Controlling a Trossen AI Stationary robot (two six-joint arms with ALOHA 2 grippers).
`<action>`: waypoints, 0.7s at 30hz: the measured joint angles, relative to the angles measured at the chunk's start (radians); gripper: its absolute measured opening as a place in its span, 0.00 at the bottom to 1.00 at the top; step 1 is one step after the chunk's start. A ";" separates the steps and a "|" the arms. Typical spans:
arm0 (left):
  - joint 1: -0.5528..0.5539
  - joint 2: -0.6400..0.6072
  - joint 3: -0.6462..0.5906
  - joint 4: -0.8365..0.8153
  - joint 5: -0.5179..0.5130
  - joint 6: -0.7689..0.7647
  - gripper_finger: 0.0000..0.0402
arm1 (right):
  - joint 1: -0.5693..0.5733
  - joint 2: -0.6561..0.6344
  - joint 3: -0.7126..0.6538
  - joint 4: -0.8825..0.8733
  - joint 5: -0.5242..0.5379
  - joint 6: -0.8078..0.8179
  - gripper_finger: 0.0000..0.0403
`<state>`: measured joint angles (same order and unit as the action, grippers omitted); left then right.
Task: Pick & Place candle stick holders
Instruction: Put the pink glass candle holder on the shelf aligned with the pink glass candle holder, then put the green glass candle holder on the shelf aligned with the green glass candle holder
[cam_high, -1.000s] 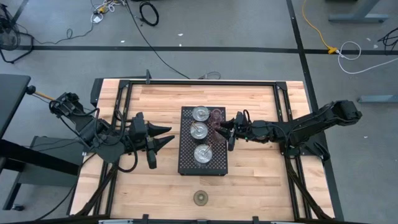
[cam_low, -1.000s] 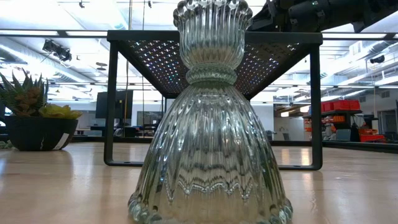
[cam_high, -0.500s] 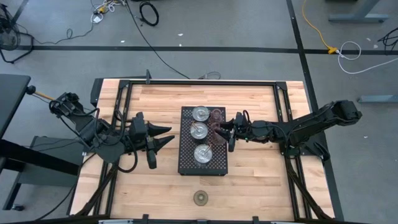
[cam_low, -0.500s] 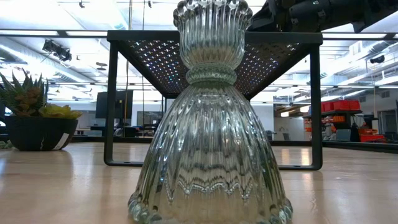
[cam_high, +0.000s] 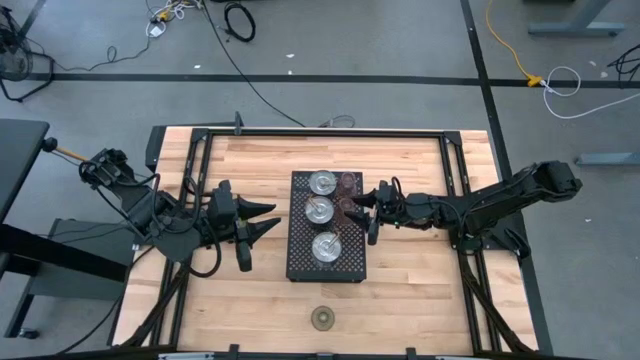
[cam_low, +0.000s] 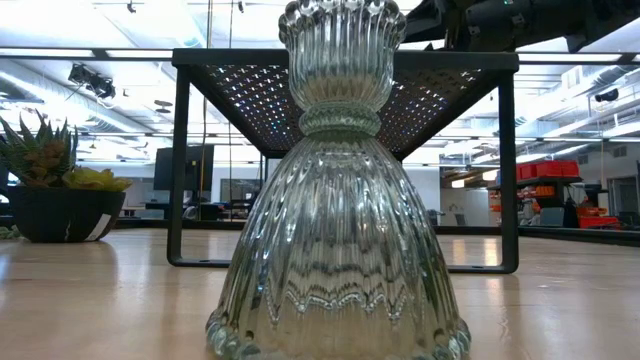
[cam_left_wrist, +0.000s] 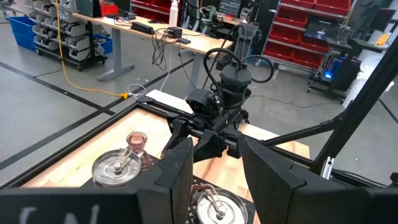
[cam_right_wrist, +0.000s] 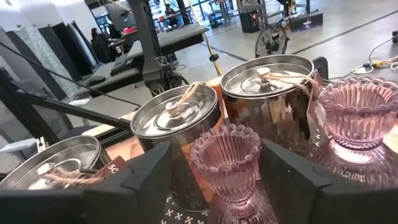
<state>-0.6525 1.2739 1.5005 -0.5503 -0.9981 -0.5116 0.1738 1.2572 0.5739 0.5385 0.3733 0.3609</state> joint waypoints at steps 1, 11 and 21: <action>0.000 0.000 0.000 0.000 0.000 0.000 0.35 | 0.000 0.000 0.000 0.000 0.000 0.005 0.58; 0.000 0.000 0.000 0.000 0.000 0.000 0.35 | 0.000 0.000 0.000 0.014 -0.031 0.015 0.59; 0.000 0.000 0.000 0.000 0.000 0.000 0.35 | 0.000 -0.052 0.000 0.017 -0.024 -0.021 0.59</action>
<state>-0.6525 1.2739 1.5005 -0.5504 -0.9981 -0.5114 0.1741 1.2047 0.5739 0.5557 0.3493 0.3394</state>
